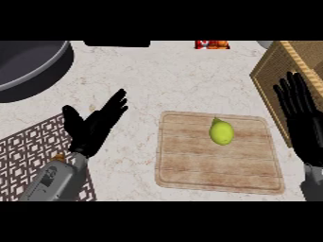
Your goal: Pick the pear from the cutting board and place it in the basket
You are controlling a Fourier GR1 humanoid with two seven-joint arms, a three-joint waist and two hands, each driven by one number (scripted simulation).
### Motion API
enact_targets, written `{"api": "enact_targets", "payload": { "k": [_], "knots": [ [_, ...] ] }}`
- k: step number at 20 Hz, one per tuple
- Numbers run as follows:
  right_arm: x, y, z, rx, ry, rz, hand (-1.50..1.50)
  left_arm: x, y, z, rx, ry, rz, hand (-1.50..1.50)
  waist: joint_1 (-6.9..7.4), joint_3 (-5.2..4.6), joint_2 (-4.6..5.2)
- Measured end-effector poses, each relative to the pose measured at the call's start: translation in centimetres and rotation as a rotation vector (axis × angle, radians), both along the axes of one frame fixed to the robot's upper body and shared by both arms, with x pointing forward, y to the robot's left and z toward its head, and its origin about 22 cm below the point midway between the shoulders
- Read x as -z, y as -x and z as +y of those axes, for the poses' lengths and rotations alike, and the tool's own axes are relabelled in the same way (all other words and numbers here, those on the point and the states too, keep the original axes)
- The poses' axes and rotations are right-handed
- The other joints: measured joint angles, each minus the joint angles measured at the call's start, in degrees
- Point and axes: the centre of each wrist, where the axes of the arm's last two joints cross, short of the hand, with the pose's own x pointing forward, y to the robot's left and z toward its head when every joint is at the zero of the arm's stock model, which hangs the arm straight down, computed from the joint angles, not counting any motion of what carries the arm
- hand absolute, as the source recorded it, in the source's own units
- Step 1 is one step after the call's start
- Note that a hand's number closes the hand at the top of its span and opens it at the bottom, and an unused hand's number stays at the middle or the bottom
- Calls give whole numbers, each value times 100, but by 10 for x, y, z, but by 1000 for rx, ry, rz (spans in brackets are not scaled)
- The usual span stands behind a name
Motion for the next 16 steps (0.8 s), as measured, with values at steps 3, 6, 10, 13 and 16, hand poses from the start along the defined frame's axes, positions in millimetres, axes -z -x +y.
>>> {"api": "enact_targets", "payload": {
  "k": [3, 6, 10, 13, 16],
  "knots": [
    [-7, -23, 0, -72, -18, 18, 150, -9, -8, 16, -50, -47, -40, 0, 153, 95, 138],
    [-13, -45, -1, -165, -71, 62, 150, -22, -17, 39, -124, -132, -95, 0, 512, 161, 276],
    [-32, -58, 22, -497, 159, -2, -150, -28, -23, 55, -174, -189, -103, 0, 762, 177, 332],
    [-30, -70, 61, -656, 248, -33, -150, -27, -22, 74, -237, -225, -90, 0, 613, 174, 301],
    [-35, -88, 100, -714, 295, -50, -150, -26, -21, 92, -293, -243, -76, 0, 391, 170, 261]
  ]
}}
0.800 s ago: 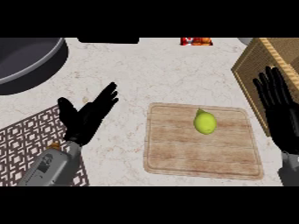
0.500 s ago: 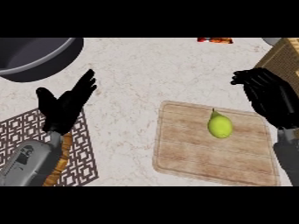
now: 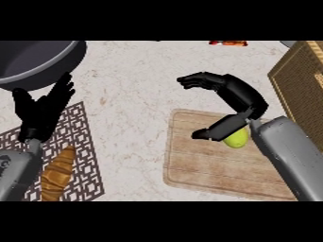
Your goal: Pick the pear from the cutting board and place it in the basket
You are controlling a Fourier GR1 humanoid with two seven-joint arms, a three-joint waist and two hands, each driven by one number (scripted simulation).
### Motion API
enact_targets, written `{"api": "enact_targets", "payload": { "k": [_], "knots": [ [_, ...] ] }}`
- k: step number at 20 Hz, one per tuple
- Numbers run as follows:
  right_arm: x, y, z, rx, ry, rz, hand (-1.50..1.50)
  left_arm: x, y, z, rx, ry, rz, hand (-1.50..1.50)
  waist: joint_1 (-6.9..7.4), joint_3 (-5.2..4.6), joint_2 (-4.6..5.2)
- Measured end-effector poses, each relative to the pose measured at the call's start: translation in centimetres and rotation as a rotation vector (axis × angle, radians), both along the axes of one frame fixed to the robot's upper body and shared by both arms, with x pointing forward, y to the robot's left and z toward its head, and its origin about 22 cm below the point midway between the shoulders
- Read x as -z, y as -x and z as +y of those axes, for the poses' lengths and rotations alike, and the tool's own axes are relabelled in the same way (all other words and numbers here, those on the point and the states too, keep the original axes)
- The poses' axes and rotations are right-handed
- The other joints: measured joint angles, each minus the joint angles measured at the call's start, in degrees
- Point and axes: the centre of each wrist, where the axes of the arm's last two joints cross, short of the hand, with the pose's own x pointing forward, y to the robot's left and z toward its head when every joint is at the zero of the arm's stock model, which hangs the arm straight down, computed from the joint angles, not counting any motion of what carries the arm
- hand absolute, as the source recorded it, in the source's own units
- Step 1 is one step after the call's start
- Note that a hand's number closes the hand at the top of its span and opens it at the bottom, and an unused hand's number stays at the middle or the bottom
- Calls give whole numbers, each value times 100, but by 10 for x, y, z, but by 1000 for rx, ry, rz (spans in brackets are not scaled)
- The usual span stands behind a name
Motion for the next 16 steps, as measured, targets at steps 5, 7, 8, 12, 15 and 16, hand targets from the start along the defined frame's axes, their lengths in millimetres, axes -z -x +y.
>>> {"api": "enact_targets", "payload": {
  "k": [5, 7, 8, 12, 15, 16],
  "knots": [
    [-42, -31, 37, -28, 145, 53, -150, 7, 7, 13, -38, -10, 9, 0, -174, -8, -37],
    [-64, -42, 40, -38, 256, 67, -150, 6, 9, 17, -43, -14, 10, 0, -178, -11, -49],
    [-79, -46, 42, -41, 324, 61, -150, 3, 8, 18, -44, -16, 8, 0, -178, -13, -53],
    [-126, -61, 34, 14, 642, -7, -150, -4, 4, 17, -39, -11, 1, 0, -155, -20, -34],
    [-157, -73, 26, 79, 831, -21, -150, -2, 4, 16, -33, -11, -3, 0, -135, -21, -19],
    [-162, -78, 24, 96, 874, -13, -150, -2, 5, 16, -31, -8, -5, 0, -111, -19, -7]
  ]
}}
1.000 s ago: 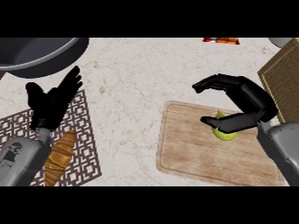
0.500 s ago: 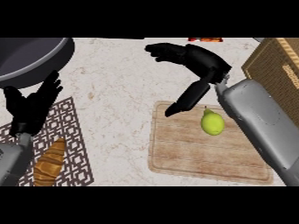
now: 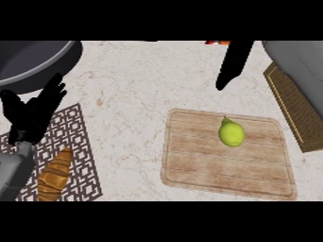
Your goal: Pick the pear from the cutting board and place it in the basket
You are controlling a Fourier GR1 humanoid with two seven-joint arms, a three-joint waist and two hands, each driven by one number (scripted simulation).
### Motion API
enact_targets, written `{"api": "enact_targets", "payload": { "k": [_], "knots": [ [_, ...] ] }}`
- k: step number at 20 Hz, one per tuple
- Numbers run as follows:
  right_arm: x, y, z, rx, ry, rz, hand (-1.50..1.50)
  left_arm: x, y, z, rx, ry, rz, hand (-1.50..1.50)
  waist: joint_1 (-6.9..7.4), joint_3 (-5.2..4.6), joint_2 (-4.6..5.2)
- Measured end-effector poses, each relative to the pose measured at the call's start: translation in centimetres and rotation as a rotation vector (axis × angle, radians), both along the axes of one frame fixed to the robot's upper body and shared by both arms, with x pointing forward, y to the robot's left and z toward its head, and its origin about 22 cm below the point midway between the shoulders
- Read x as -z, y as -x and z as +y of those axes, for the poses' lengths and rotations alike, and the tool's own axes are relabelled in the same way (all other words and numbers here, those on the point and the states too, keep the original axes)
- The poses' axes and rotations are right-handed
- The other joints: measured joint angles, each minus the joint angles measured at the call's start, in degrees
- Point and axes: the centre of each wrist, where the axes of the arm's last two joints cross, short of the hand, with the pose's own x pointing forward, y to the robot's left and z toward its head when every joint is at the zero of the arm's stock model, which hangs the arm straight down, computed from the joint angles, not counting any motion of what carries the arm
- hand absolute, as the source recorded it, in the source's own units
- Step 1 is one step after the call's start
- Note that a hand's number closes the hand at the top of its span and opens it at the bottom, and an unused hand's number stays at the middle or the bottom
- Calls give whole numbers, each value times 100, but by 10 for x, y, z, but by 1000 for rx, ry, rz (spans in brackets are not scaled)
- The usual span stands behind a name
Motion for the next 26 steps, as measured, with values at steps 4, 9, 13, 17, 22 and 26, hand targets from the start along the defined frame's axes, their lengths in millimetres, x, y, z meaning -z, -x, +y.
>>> {"api": "enact_targets", "payload": {
  "k": [4, 9, 13, 17, 22, 26],
  "knots": [
    [-27, -15, -8, -11, 126, 71, -150, -1, 1, -1, 2, 2, -3, 0, 17, 4, 21],
    [-38, -28, -29, -64, 189, 211, -150, -3, -1, -1, -2, -1, -13, 0, 17, 9, 42],
    [-47, -34, -55, -79, 160, 270, -150, 1, 2, 4, -5, -1, -7, 0, -15, 12, 40],
    [-40, -36, -82, -76, 89, 304, -150, 1, 3, 11, -21, -6, 2, 0, -85, 16, 21],
    [-19, -34, -105, -60, 12, 302, -150, 1, 10, 9, -29, -1, 7, 0, -156, 20, -13],
    [5, -32, -113, -58, -12, 307, -150, 5, 14, 10, -34, 3, 12, 0, -189, 19, -21]
  ]
}}
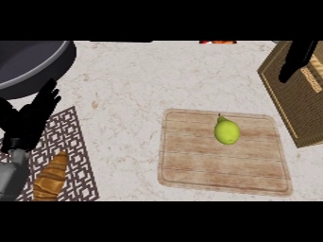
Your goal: Pick the pear from the cutting board and place it in the basket
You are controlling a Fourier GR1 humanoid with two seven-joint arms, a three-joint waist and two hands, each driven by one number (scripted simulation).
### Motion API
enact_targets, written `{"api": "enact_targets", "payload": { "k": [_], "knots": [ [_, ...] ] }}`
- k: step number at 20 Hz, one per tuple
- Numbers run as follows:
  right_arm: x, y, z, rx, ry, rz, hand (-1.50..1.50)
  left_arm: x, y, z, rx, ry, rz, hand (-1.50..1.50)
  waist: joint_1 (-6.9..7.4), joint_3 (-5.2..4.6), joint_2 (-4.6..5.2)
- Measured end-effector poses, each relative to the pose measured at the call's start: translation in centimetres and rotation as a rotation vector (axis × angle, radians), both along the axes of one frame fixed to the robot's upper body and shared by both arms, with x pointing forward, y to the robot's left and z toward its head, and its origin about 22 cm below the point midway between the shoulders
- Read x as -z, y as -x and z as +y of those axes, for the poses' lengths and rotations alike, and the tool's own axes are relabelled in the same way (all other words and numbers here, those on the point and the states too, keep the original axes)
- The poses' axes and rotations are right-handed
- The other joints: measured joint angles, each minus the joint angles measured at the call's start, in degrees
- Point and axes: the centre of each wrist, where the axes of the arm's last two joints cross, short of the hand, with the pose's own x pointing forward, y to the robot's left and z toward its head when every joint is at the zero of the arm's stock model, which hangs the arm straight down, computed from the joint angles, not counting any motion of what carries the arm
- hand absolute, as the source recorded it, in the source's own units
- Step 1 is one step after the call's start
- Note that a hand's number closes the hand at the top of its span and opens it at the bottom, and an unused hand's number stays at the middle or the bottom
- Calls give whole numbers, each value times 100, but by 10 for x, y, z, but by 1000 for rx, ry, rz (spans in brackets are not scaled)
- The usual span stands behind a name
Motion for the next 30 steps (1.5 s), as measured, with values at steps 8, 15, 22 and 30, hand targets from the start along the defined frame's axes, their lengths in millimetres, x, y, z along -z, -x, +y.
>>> {"api": "enact_targets", "payload": {
  "k": [8, 15, 22, 30],
  "knots": [
    [78, 11, 19, 8, -69, -31, -150, -2, -1, 8, -18, -5, 5, 0, -90, -1, -34],
    [136, 21, 39, 67, -150, -24, -150, -2, -1, 13, -20, -3, 0, 0, -78, -2, -29],
    [174, 34, 49, 31, -56, 15, -150, 3, 4, 0, -10, 2, 4, 0, -63, -1, -29],
    [189, 40, 45, -18, 5, 36, -150, 2, -2, 7, -21, -1, 5, 0, -86, -2, -29]
  ]
}}
